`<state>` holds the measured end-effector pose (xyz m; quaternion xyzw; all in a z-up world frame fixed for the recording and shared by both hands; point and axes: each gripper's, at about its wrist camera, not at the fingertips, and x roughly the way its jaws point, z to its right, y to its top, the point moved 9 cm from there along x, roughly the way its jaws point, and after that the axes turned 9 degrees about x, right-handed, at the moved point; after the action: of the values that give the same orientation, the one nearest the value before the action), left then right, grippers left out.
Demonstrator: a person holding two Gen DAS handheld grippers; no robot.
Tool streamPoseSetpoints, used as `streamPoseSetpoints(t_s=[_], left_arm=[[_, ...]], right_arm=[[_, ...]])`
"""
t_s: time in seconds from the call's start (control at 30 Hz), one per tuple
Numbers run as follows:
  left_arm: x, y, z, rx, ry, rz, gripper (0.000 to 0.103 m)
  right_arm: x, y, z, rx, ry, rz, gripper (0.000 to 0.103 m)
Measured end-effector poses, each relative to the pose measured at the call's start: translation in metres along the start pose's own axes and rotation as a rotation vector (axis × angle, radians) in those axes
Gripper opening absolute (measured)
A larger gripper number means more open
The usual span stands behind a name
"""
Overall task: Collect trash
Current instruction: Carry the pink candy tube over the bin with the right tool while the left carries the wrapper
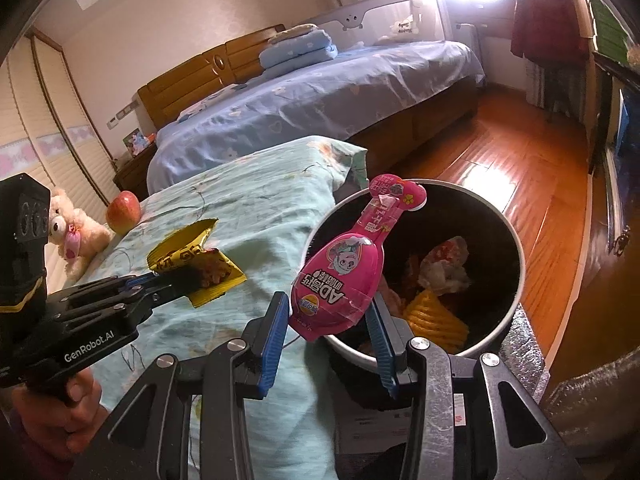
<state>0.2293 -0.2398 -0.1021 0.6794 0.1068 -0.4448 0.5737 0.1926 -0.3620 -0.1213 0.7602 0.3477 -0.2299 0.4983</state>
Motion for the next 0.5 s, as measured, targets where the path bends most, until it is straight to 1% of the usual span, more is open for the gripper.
streamPoseSetpoints(t_s=[0.23, 0.27, 0.3, 0.4, 0.43, 0.47, 0.5], left_arm=[[0.009, 0.005, 0.005, 0.01, -0.006, -0.007, 0.012], [0.01, 0.005, 0.006, 0.011, -0.007, -0.008, 0.012], [0.012, 0.005, 0.007, 0.012, -0.008, -0.009, 0.012], [0.016, 0.007, 0.009, 0.014, -0.012, -0.012, 0.012], [0.018, 0.007, 0.01, 0.016, -0.013, -0.013, 0.012], [0.019, 0.007, 0.011, 0.016, -0.014, -0.015, 0.012], [0.021, 0.008, 0.012, 0.016, -0.016, -0.017, 0.012]], right_arm=[[0.0, 0.002, 0.01, 0.012, -0.01, 0.003, 0.039], [0.0, 0.002, 0.011, 0.014, -0.01, 0.003, 0.028], [0.001, 0.002, 0.012, 0.016, -0.01, -0.002, 0.025], [0.003, 0.004, 0.018, 0.025, -0.017, -0.003, 0.024], [0.004, 0.004, 0.019, 0.022, -0.02, -0.004, 0.022], [0.005, 0.004, 0.02, 0.019, -0.022, -0.005, 0.016], [0.006, 0.004, 0.021, 0.017, -0.024, -0.007, 0.015]])
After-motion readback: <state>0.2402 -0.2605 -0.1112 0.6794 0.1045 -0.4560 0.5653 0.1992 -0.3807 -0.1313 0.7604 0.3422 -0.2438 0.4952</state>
